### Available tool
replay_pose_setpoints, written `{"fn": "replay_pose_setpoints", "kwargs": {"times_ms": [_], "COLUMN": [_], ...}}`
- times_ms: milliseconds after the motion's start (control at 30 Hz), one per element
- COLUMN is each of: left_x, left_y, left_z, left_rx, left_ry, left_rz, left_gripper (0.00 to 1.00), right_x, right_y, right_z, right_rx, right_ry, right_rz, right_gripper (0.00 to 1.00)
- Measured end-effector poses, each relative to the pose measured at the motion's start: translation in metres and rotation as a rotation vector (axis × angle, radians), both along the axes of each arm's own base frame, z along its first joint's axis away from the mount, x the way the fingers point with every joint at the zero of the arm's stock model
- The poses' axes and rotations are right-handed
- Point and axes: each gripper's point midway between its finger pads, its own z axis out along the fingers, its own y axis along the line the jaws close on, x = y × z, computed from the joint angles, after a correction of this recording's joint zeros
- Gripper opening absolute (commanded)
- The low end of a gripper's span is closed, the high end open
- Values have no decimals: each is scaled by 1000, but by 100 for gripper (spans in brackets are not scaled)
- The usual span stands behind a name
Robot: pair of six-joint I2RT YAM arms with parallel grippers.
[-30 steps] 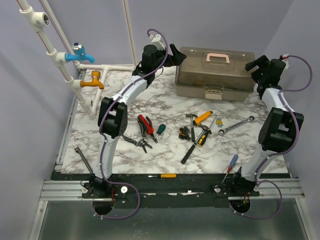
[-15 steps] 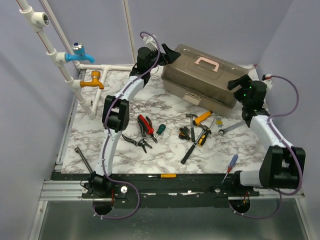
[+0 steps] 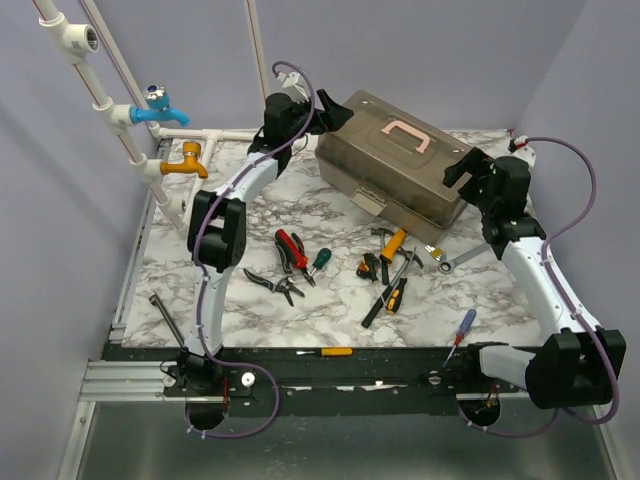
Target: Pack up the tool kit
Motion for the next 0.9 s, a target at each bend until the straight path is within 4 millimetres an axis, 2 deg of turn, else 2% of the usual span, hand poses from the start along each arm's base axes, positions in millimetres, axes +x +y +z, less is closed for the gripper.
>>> {"fn": "replay_pose_setpoints", "kwargs": {"times_ms": [100,233,267,367,433,500,567,633,733,900], "left_x": [-18,-50,-62,-92,-108,-130,-142,-152,-161,-157], "left_y": [9,23,28,43,47,51,50,44,32,12], "left_z": [20,67,83,113,121,116,103,77,39,5], "left_rx": [34,54,53,45,32,6,-9,-18,-20,-36], "left_ry": [-20,-91,-114,-155,-159,-127,-86,-17,90,194], "left_rz": [21,48,58,89,93,90,81,63,32,-12], "left_gripper": [98,99,99,98,98,98,95,94,94,94], "right_x": [0,6,8,16,27,41,55,67,90,130], "right_y": [1,14,20,40,50,53,50,47,42,29], "right_z": [8,25,29,42,51,57,56,48,37,23], "right_rx": [-31,-52,-60,-93,-113,-135,-161,-189,-233,-255], "right_ry": [-2,-23,-28,-34,-43,-48,-40,-19,13,50], "right_rz": [24,96,116,182,211,218,198,184,161,139], "right_gripper": [87,88,89,90,90,92,93,93,93,92]}}
